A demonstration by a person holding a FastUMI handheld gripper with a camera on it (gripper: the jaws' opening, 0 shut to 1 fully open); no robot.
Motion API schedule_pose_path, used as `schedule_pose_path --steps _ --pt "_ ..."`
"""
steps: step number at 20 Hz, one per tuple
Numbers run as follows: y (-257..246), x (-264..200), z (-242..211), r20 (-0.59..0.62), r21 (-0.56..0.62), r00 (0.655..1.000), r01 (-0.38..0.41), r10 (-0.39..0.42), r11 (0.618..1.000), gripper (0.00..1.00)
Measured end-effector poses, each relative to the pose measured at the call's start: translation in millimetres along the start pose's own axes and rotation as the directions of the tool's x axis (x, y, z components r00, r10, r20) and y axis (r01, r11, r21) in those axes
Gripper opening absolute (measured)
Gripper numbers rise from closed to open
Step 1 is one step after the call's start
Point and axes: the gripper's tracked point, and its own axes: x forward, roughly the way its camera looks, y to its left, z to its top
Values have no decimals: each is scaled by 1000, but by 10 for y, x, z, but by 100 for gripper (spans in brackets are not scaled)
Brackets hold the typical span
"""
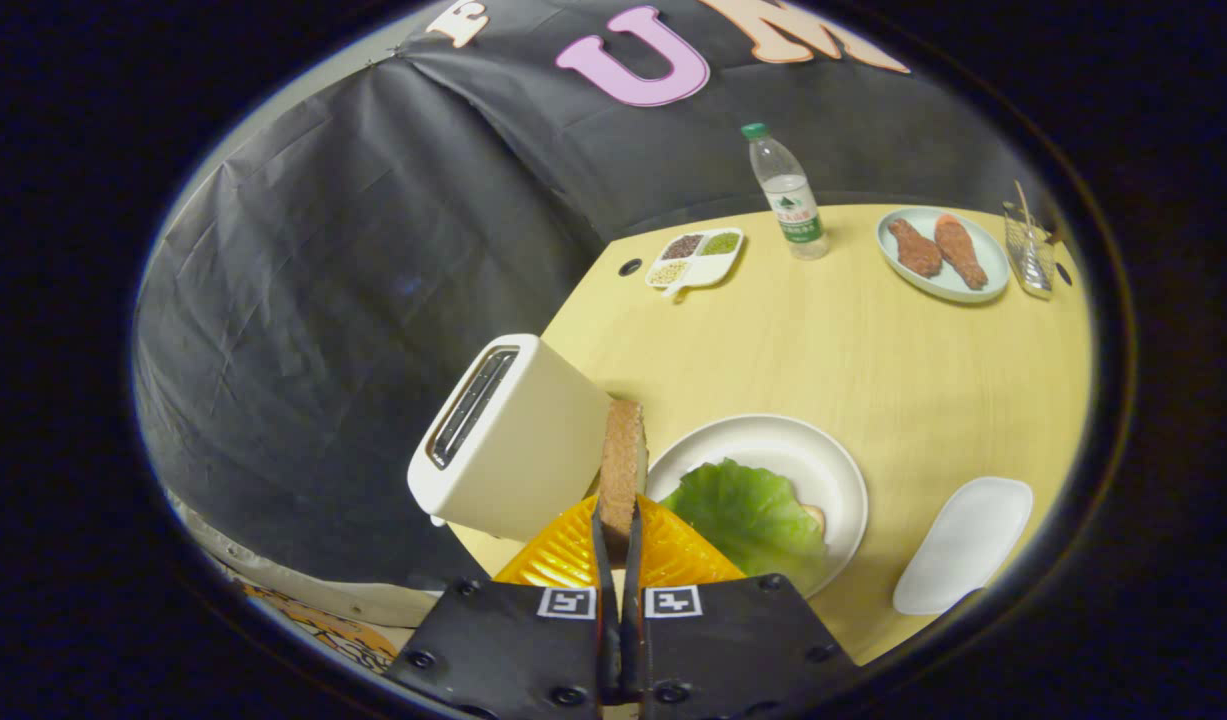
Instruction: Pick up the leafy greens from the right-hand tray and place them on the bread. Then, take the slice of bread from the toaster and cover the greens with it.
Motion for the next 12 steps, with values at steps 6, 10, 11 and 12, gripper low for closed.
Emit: schedule_pose_path --steps 6,10,11,12 --pt "-380 49 -194 -17 47 998 53 -53 997 4" --pt "-600 52 -242 -20 63 996 89 -88 994 4" --pt "-642 49 -267 -25 61 995 95 -94 994 4" --pt "-669 64 -305 -32 56 994 104 -103 993 8"
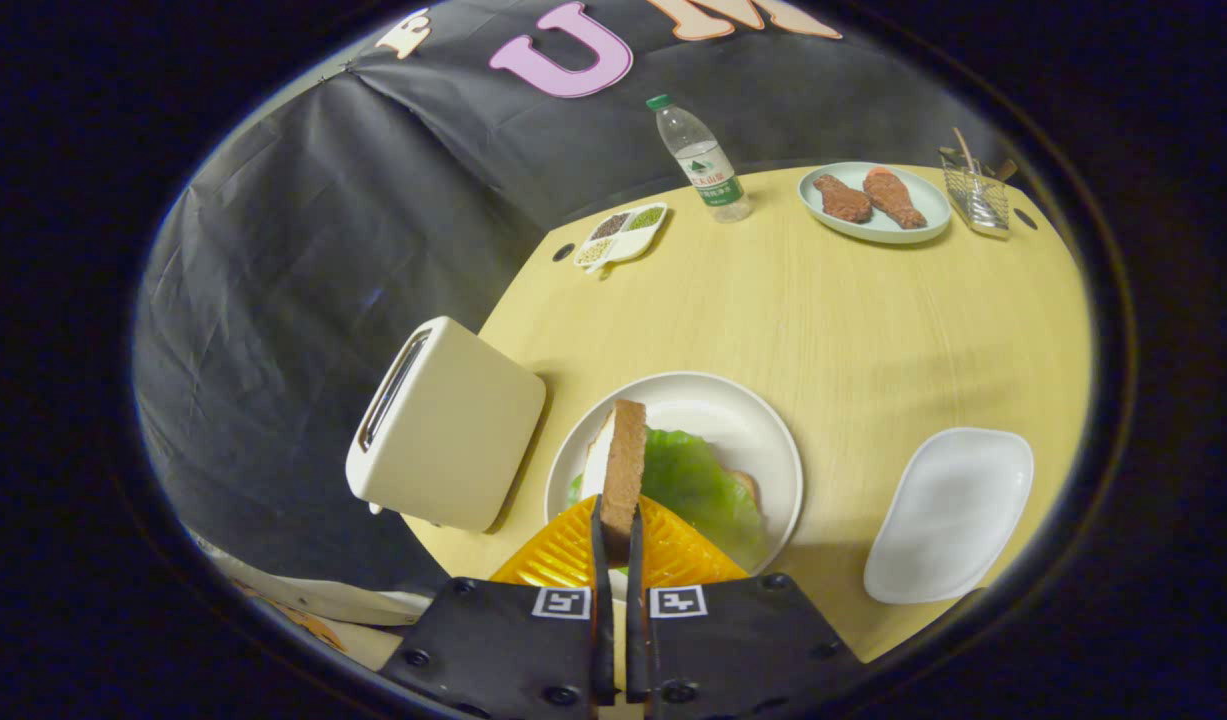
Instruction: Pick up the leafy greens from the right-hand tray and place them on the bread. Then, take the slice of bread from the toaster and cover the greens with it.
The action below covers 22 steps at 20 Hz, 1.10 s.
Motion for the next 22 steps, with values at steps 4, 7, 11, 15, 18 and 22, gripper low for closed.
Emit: schedule_pose_path --steps 4,7,11,15,18,22 --pt "-150 26 -39 -8 -28 999 46 -46 999 24" --pt "-260 0 -83 -16 -57 997 79 -80 995 53" --pt "-246 -72 -39 9 -85 997 77 -76 993 91" --pt "-247 -302 156 105 -103 992 83 -72 991 100" --pt "-239 -649 420 222 -128 971 116 -86 985 100" --pt "-162 -1221 835 384 -162 918 176 -102 971 100"
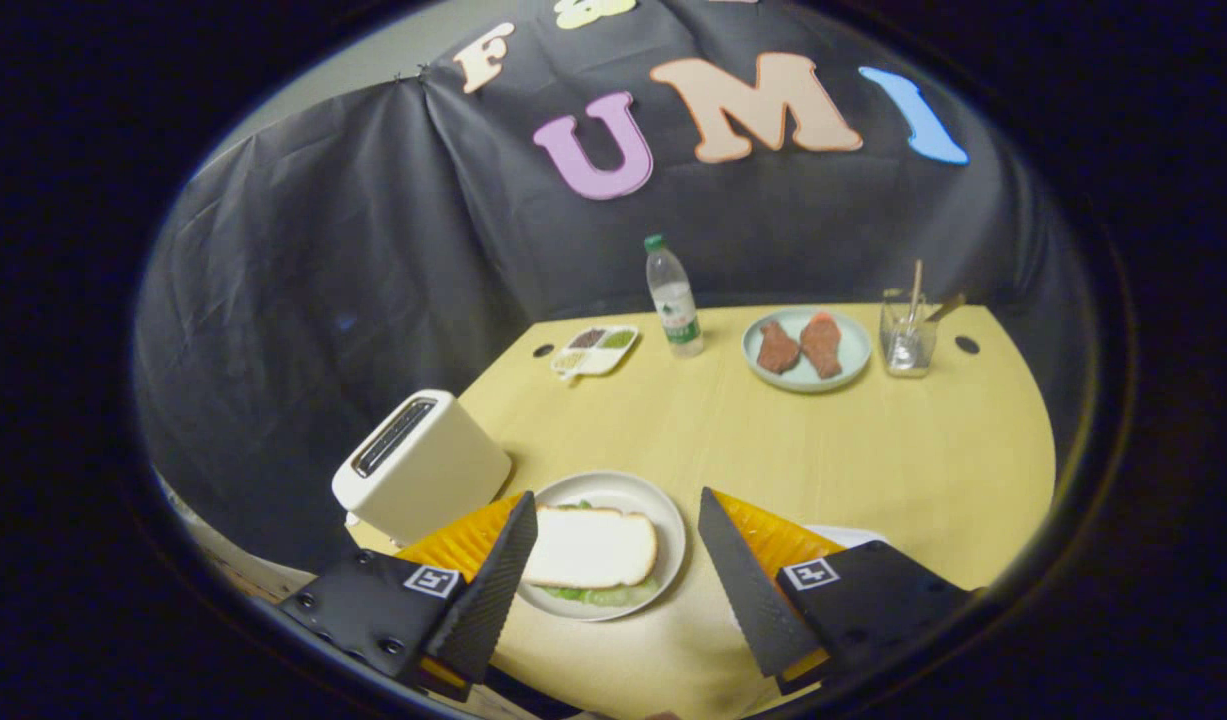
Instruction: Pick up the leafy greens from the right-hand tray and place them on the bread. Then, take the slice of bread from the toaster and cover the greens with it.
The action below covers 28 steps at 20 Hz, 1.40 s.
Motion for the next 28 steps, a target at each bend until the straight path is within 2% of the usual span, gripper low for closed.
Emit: schedule_pose_path --steps 4,6,10,13,16,18,21,28 --pt "-130 -366 419 134 -42 989 69 -62 997 100" --pt "-216 -525 612 211 -71 972 119 -101 990 100" --pt "-320 -897 970 373 -108 909 241 -185 964 100" --pt "-355 -1143 1265 487 -75 841 311 -237 947 100" --pt "-424 -1372 1476 563 -51 781 360 -271 932 100" --pt "-453 -1470 1555 588 -34 755 381 -290 924 100" --pt "-554 -1503 1588 597 -10 735 407 -321 913 100" --pt "-667 -1402 1673 605 12 719 423 -343 906 100"
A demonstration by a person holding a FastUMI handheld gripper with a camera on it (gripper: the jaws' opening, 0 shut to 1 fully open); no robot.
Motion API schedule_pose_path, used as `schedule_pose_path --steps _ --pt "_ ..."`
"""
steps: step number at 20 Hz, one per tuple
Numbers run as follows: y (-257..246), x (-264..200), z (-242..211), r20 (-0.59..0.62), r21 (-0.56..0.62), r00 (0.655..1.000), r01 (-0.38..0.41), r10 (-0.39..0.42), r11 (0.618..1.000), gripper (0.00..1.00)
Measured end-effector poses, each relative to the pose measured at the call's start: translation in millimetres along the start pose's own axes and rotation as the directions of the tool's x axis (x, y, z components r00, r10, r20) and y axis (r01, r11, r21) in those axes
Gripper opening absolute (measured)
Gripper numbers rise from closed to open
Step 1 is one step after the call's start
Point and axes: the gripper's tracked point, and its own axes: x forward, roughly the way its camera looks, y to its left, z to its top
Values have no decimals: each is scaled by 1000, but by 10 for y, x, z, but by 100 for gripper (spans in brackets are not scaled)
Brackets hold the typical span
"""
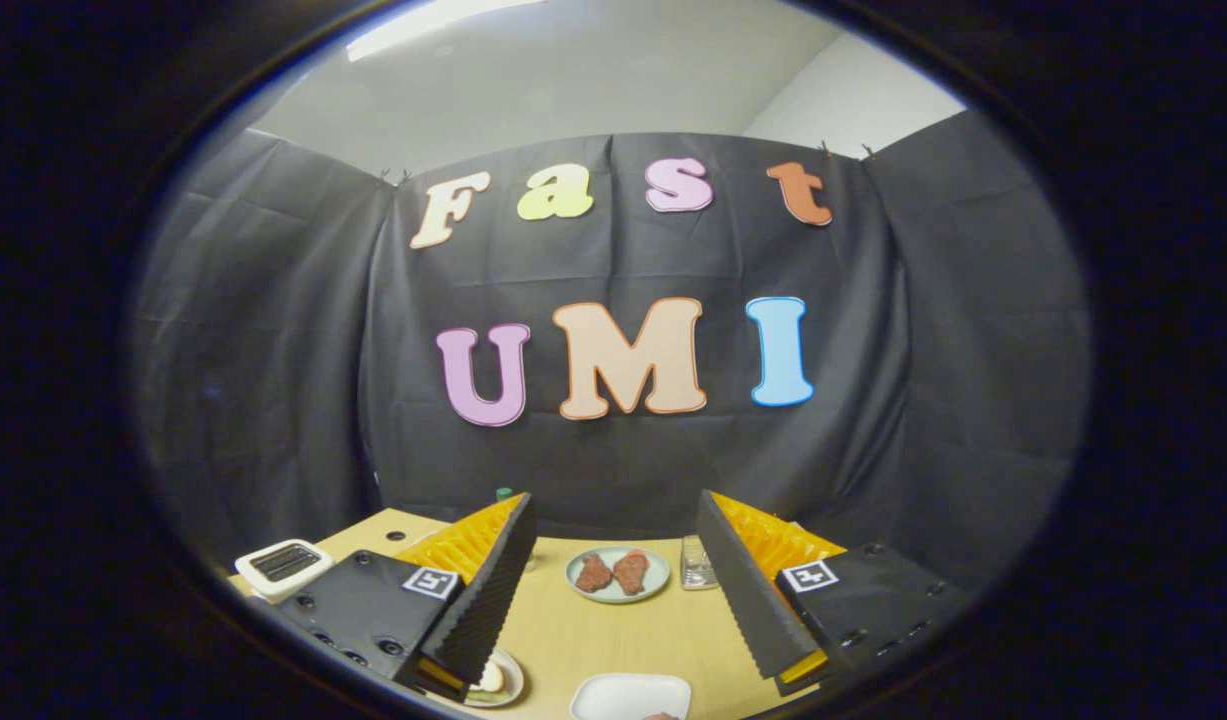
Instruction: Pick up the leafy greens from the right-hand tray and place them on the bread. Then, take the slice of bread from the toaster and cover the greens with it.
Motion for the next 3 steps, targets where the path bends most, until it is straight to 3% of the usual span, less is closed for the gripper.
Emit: schedule_pose_path --steps 3 --pt "-45 13 23 4 -12 1000 11 -11 1000 100"
